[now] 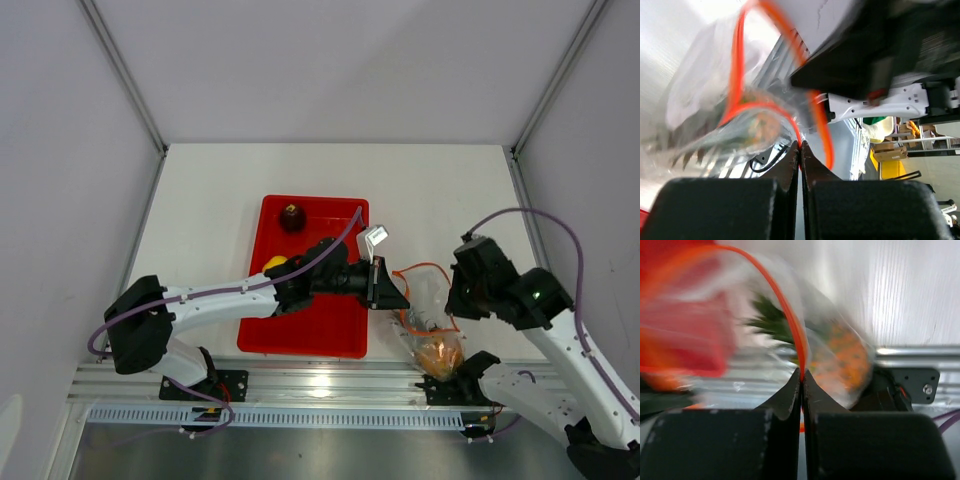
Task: Place the food in the zip-top bag and seal the zipper
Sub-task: Adjust the zipper food storage bag at the center of the board.
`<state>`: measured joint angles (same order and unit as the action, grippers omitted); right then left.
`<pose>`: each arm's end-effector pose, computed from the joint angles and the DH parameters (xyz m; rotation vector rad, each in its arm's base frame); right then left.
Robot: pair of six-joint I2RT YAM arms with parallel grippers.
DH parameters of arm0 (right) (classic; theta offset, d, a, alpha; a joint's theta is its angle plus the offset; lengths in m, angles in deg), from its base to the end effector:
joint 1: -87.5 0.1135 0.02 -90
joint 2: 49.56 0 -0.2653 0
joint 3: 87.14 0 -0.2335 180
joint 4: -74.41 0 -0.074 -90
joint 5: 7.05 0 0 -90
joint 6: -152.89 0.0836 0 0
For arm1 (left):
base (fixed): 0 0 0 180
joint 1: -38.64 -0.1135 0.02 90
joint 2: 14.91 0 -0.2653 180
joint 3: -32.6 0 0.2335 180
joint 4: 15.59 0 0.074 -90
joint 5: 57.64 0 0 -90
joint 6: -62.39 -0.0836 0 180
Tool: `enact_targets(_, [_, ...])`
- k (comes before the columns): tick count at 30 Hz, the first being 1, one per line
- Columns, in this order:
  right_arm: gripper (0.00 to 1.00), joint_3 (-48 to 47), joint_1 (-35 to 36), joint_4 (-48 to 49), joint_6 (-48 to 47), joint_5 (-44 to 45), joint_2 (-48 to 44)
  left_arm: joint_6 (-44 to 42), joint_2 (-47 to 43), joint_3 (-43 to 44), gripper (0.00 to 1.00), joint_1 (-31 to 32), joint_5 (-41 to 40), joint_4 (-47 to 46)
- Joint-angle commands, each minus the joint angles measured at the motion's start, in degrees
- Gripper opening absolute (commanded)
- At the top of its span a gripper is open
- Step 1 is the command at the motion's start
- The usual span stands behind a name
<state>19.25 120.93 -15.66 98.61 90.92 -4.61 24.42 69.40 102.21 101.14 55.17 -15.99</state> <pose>0.1000 0.0521 0.2752 0.0998 2.6428 0.2307 0.1402 -0.3396 0.2809 0.5369 2.1307 -1.6558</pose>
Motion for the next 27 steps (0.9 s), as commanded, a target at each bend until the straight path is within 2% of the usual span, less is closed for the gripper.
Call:
enact_targets(1, [0.00, -20.07, 0.32, -4.44, -2.15, 6.53, 5.38, -0.61, -2.31, -0.32, 0.01, 0.25, 0.75, -1.24])
enact_targets(3, [0.00, -31.47, 0.41, -6.90, -2.85, 6.71, 8.04, -0.61, -2.84, -0.40, 0.01, 0.25, 0.49, -1.06])
enact_targets(5, [0.00, -34.70, 0.50, -7.70, -3.29, 5.75, 9.89, -0.88, -3.45, -0.49, 0.01, 0.25, 0.13, -0.88])
enact_targets(6, [0.00, -34.36, 0.50, -6.92, -3.38, 5.22, 9.63, -1.05, -3.54, -0.66, 0.01, 0.25, -0.13, -0.71])
enact_targets(10, [0.00, -17.89, 0.50, -1.91, -2.42, 3.55, 5.42, -1.49, -3.46, -1.02, 0.01, 0.25, -0.84, -0.27])
enact_targets(13, [0.00, -11.18, 0.50, 1.61, -1.71, 3.28, 2.34, -1.67, -2.31, -0.67, 0.01, -0.01, -0.75, 0.00])
enact_targets(16, [0.00, -11.85, 0.41, 0.12, -2.24, 5.21, 2.86, -2.19, -1.52, 0.21, 0.01, -0.10, -0.75, 0.78])
enact_targets(19, [0.00, -20.18, 0.58, -3.56, -2.15, 6.18, 3.65, -2.81, -2.48, 2.58, 0.01, -0.19, -0.75, 2.63])
enact_targets(20, [0.00, -25.51, 0.58, -5.75, -2.24, 6.44, 3.92, -2.81, -3.01, 2.93, 0.00, -0.19, -0.83, 2.72])
enact_targets(24, [0.00, -33.03, 0.50, -9.37, -2.33, 7.33, 4.18, -3.25, -5.47, 3.38, 0.01, 0.25, -1.36, 3.60])
enact_targets(26, [0.00, -31.03, 0.58, -7.98, -2.41, 7.06, 3.57, -3.60, -4.95, 3.90, 0.01, 0.17, -1.71, 3.86])
enact_targets(27, [0.00, -26.49, 0.58, -7.10, -2.24, 6.71, 3.04, -3.69, -4.34, 4.25, 0.01, 0.08, -1.71, 4.73])
